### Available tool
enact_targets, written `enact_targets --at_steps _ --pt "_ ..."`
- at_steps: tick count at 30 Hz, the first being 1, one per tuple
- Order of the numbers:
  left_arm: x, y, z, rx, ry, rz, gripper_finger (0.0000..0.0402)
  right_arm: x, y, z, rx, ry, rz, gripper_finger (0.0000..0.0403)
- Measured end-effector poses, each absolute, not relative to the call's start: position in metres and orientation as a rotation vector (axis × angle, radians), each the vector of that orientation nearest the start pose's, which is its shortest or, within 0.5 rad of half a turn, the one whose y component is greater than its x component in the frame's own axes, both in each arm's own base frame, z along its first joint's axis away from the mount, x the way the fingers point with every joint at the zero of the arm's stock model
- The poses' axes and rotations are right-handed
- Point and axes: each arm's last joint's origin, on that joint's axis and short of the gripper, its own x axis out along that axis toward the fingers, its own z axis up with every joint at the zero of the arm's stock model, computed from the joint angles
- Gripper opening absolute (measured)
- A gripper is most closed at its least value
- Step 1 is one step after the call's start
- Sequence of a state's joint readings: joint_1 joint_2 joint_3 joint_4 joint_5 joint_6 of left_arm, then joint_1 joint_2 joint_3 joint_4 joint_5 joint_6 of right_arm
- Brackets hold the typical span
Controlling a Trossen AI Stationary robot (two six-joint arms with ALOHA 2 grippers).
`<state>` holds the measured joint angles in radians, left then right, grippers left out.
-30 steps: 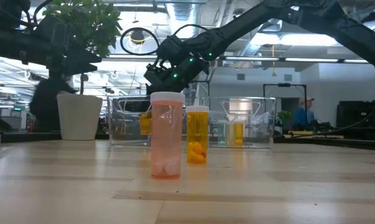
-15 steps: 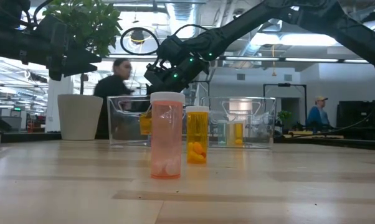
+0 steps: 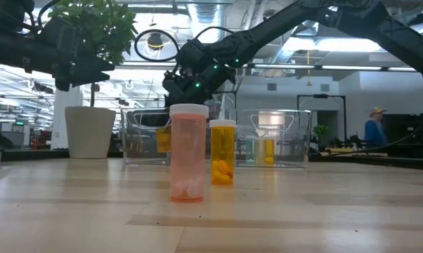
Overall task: Pick and place medicine bottles into bin by pill shape (circle, oval)
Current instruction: Put the big orange capsule bottle into the left transparent bin
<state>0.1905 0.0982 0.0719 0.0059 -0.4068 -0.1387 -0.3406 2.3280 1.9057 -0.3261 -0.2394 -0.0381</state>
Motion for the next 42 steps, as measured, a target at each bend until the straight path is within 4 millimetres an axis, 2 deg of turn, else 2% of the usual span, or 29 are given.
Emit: enact_targets --at_steps 34,42 --pt "0.0941 0.0298 0.1810 -0.146 -0.025 0.597 0.0240 0.4900 -0.1593 0.1801 0.167 0.784 -0.068 0.0246" --pt "0.0941 0.0298 0.1810 -0.147 -0.025 0.597 0.0240 0.4903 -0.1596 0.1805 0.165 0.779 -0.069 0.0294"
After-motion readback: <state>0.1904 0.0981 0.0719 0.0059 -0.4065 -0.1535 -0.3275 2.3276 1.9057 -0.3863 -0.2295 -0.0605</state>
